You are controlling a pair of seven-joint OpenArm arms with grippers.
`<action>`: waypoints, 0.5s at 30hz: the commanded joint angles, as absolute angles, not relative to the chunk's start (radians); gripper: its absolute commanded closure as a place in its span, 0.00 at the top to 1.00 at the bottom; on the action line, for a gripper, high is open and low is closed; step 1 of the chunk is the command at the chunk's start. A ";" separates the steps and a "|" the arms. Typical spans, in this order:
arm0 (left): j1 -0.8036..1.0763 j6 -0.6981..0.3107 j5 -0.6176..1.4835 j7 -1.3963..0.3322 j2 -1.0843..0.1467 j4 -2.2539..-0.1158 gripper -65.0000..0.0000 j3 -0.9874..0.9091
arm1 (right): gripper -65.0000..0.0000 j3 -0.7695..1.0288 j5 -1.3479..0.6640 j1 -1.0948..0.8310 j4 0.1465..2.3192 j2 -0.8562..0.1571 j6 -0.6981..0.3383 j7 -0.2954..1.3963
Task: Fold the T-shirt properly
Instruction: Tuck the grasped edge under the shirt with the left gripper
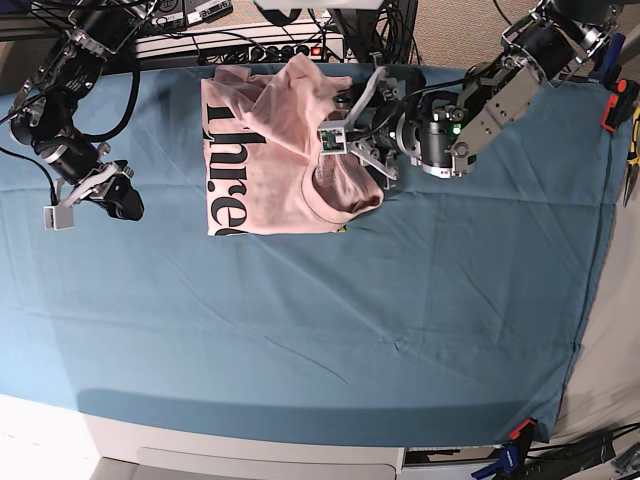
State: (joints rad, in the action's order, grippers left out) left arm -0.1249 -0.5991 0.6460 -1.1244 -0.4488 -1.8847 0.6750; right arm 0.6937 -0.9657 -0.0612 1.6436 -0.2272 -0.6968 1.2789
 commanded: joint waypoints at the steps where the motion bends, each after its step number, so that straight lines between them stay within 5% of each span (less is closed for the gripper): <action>1: -0.137 -0.599 0.675 -1.109 -0.448 -1.901 0.41 0.670 | 0.24 0.699 -0.986 -0.050 1.659 -0.244 -0.698 1.257; 15: -0.134 -0.622 0.762 -1.153 -0.449 -1.901 0.40 0.670 | 0.24 0.699 -0.982 -0.050 1.659 -0.244 -0.698 1.257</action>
